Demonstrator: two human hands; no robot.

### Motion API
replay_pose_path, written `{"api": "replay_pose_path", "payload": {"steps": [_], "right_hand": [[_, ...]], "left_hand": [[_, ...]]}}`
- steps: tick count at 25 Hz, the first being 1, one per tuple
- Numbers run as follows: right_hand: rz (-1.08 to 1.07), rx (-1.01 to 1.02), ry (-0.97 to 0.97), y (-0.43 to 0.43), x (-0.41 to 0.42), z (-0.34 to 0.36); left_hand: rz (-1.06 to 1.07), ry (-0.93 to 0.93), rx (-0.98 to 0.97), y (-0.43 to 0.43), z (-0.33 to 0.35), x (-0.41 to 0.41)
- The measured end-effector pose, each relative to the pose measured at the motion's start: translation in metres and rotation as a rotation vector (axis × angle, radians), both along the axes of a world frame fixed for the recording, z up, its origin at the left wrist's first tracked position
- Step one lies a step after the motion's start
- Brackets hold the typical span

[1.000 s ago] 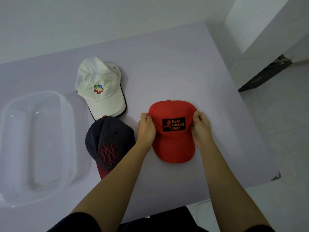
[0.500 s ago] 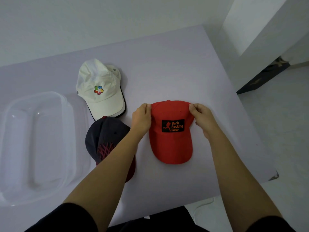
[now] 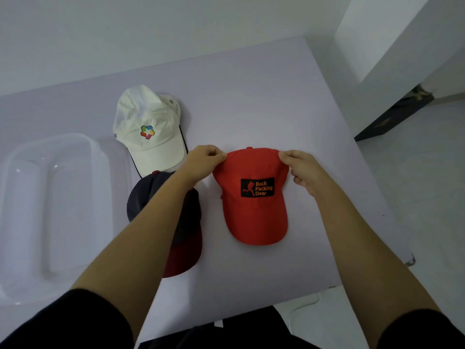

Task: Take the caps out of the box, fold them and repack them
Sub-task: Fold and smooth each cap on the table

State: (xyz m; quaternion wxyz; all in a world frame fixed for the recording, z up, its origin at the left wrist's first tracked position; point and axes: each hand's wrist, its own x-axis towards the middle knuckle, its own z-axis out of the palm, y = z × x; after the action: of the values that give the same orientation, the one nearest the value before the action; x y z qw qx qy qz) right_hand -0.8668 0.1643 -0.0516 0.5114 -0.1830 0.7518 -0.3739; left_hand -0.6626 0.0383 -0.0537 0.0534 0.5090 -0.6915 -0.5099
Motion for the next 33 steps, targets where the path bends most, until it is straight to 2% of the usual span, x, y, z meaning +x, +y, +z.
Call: {"api": "replay_pose_path", "payload": {"steps": [3,5,10,15,18,21,24,27,33], "right_hand": [[0.073,0.002,0.077,-0.001,-0.005,0.006],[0.126,-0.014,0.117,0.000,-0.010,0.009],[0.220,-0.053,0.295,-0.002,-0.025,0.020],[0.216,-0.227,0.565,-0.033,-0.012,0.058],[0.366,-0.374,0.597,-0.067,0.032,0.076],[0.633,-0.453,0.599,-0.100,0.086,0.074],[0.927,-0.388,0.654,-0.128,0.133,0.056],[1.142,-0.238,0.754,-0.147,0.159,0.027],[1.228,-0.037,0.852,-0.172,0.159,-0.013]], "left_hand": [[-0.270,-0.210,-0.175,-0.011,0.009,0.003],[-0.333,-0.273,-0.226,-0.015,0.014,0.002],[-0.300,-0.220,-0.220,-0.017,0.038,0.005],[0.002,-0.139,-0.335,-0.041,0.086,0.043],[0.016,-0.202,-0.358,-0.053,0.106,0.081],[0.030,-0.244,-0.363,-0.057,0.106,0.116],[0.006,-0.319,-0.368,-0.069,0.085,0.149],[-0.122,-0.408,-0.326,-0.083,0.052,0.170],[-0.319,-0.366,-0.175,-0.114,0.013,0.169]]}}
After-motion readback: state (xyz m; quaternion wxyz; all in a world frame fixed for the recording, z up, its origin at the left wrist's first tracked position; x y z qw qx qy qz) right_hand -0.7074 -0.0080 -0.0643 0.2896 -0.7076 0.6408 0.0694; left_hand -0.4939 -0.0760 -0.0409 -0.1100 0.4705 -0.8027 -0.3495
